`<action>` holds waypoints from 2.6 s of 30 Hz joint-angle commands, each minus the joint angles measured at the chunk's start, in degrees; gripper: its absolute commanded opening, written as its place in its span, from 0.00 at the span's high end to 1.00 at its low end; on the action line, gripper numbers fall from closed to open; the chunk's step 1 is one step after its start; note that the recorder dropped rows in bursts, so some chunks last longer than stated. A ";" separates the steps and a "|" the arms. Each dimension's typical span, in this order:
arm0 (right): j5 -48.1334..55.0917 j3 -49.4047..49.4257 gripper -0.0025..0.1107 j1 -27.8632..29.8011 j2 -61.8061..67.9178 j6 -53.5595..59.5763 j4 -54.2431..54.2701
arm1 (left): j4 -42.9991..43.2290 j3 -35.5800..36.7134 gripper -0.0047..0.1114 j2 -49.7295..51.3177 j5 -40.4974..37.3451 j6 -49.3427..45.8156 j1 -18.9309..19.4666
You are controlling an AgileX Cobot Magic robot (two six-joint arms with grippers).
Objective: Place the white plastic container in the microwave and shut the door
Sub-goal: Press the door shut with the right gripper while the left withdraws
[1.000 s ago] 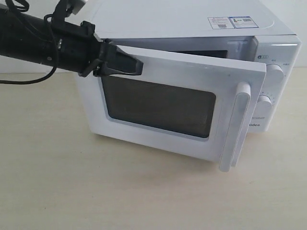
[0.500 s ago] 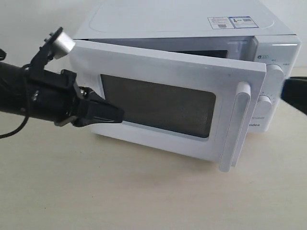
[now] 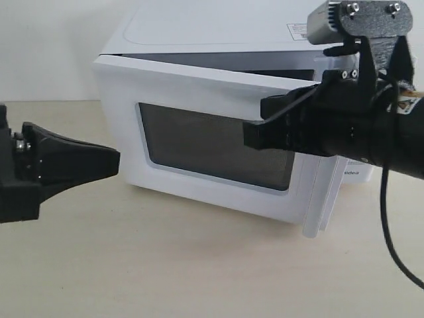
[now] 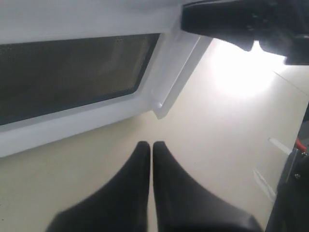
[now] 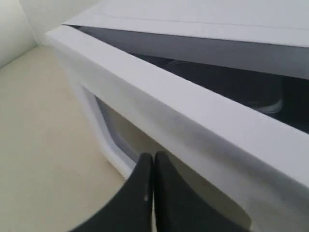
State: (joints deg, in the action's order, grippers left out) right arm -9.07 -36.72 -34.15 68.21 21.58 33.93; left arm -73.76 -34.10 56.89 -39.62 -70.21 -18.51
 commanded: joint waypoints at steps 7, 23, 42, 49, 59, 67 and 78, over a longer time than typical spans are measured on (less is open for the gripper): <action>-1.39 -3.98 0.98 6.23 6.55 0.63 4.16 | 1.83 1.94 0.92 -8.38 1.84 1.44 -0.09; -2.90 -5.70 0.98 8.53 9.84 1.42 4.67 | 1.83 1.94 0.92 -8.34 1.05 1.44 -0.09; -8.93 -5.70 0.98 8.53 14.22 1.42 6.85 | 3.18 1.94 0.92 -8.48 -2.41 1.44 -0.09; -8.72 -7.81 0.98 8.53 14.22 2.10 7.28 | 3.32 1.94 0.92 -8.48 -2.35 1.44 -0.09; -7.81 -10.21 0.98 9.23 14.35 6.33 10.54 | 4.62 1.94 0.92 -8.48 -2.35 1.44 -0.09; -4.34 -10.21 0.98 14.26 14.35 6.33 10.67 | 4.62 1.94 0.92 -8.48 -2.35 1.44 -0.09; 5.80 -9.50 0.98 14.15 9.22 7.43 8.97 | 4.60 1.94 0.92 -8.48 4.56 1.44 -0.09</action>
State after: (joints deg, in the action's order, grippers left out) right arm -6.29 -46.62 -20.51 80.95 27.84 43.79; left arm -69.13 -32.41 48.92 -38.38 -69.16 -18.51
